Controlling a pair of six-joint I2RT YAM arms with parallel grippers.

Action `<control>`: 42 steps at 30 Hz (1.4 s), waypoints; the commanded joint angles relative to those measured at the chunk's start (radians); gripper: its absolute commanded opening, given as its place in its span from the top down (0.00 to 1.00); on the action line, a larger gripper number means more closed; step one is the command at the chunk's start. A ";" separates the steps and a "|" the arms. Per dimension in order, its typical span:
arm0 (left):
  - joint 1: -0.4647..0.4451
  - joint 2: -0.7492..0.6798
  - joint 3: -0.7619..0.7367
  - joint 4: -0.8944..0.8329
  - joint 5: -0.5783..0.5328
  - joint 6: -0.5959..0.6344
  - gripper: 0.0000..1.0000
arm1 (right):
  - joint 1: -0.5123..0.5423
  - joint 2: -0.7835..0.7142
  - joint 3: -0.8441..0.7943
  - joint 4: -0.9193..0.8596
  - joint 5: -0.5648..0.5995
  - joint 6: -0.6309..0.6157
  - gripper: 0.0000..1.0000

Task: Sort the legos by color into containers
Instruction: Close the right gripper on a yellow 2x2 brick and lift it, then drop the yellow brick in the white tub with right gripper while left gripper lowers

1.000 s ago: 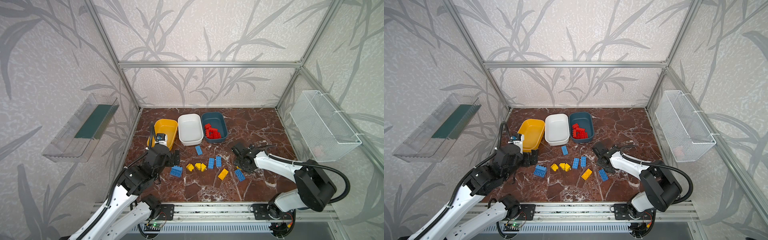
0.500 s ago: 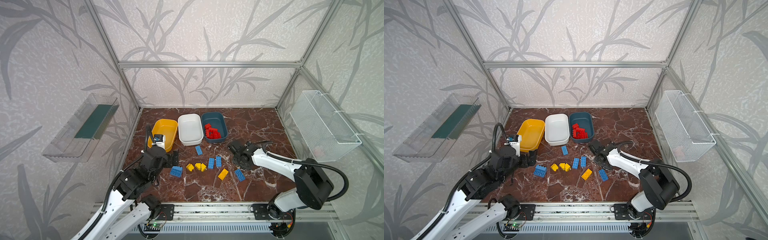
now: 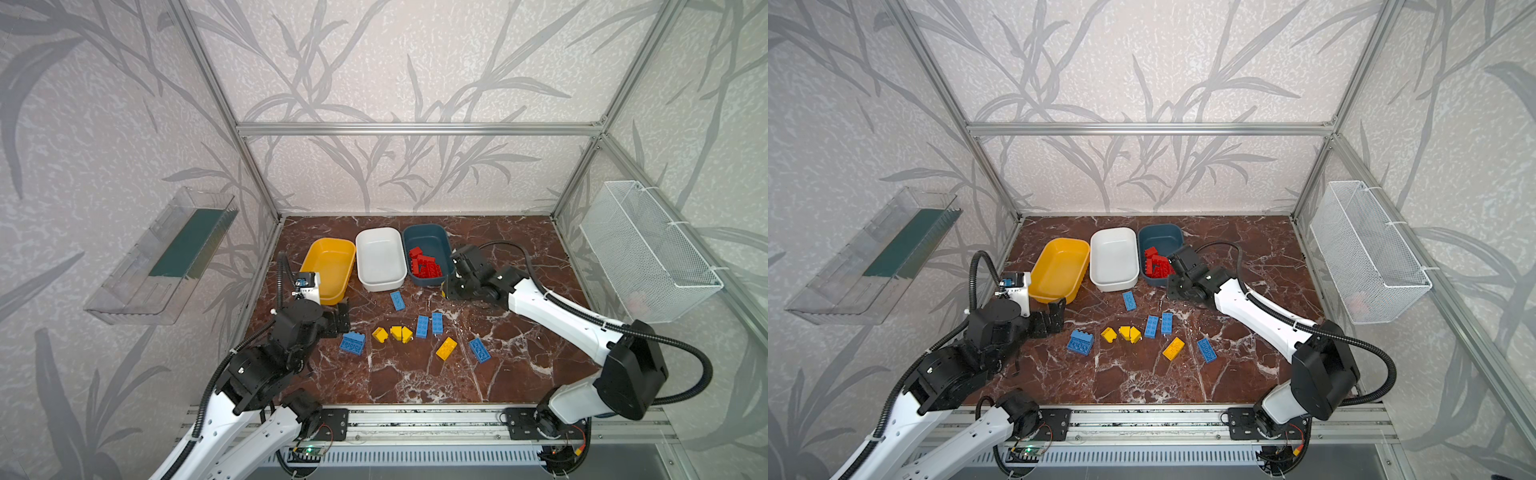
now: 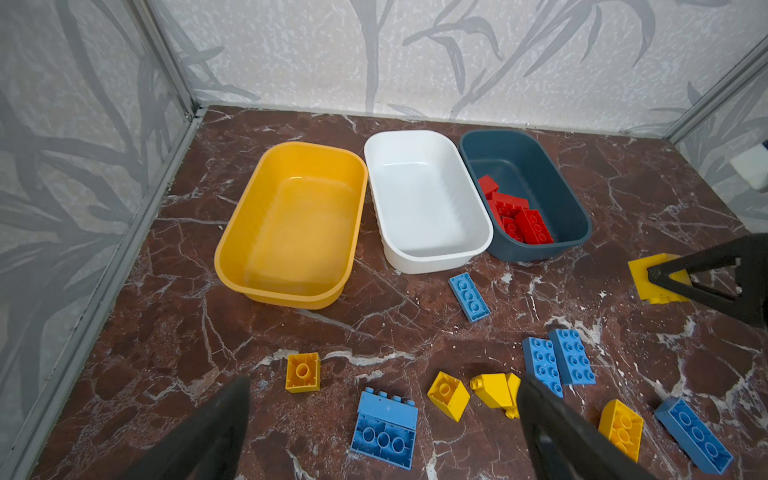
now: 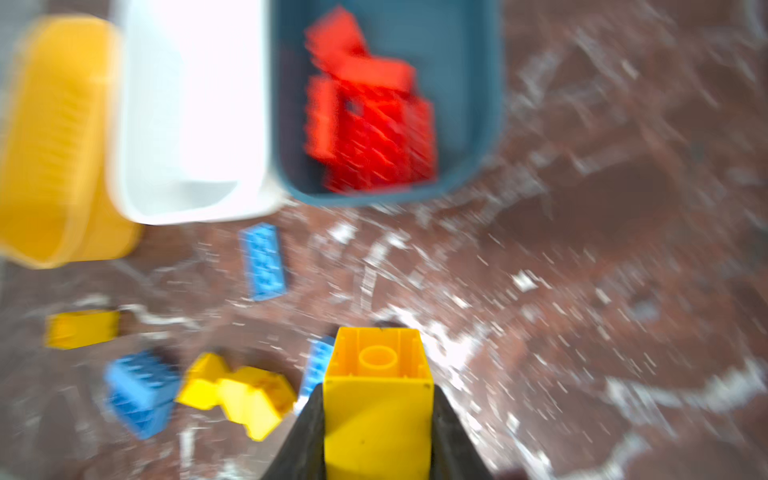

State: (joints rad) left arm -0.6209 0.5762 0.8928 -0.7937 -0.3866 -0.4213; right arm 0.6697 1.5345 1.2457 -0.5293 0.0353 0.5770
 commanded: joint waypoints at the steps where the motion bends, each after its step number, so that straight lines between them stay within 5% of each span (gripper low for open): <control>1: 0.002 -0.044 -0.009 0.002 -0.049 -0.006 0.01 | 0.006 0.103 0.124 0.021 -0.153 -0.132 0.78; 19: 0.003 -0.055 -0.027 0.015 -0.071 -0.008 0.01 | 0.056 0.737 0.831 -0.069 -0.266 -0.125 0.78; 24: 0.003 -0.044 -0.022 0.006 -0.081 -0.008 0.01 | 0.057 0.806 0.921 -0.096 -0.263 -0.124 0.66; 30: 0.004 -0.026 -0.017 -0.007 -0.105 -0.013 0.01 | 0.057 0.811 0.948 -0.105 -0.239 -0.130 0.39; 35: 0.012 0.012 -0.014 -0.030 -0.128 -0.037 0.01 | 0.056 0.747 0.896 -0.084 -0.244 -0.148 0.32; 42: 0.039 0.113 -0.014 -0.059 -0.126 -0.078 0.01 | 0.055 0.448 0.473 0.168 -0.247 -0.163 0.26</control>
State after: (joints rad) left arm -0.5926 0.6636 0.8742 -0.8150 -0.4858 -0.4625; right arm 0.7231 2.1372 1.8404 -0.4957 -0.2104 0.4316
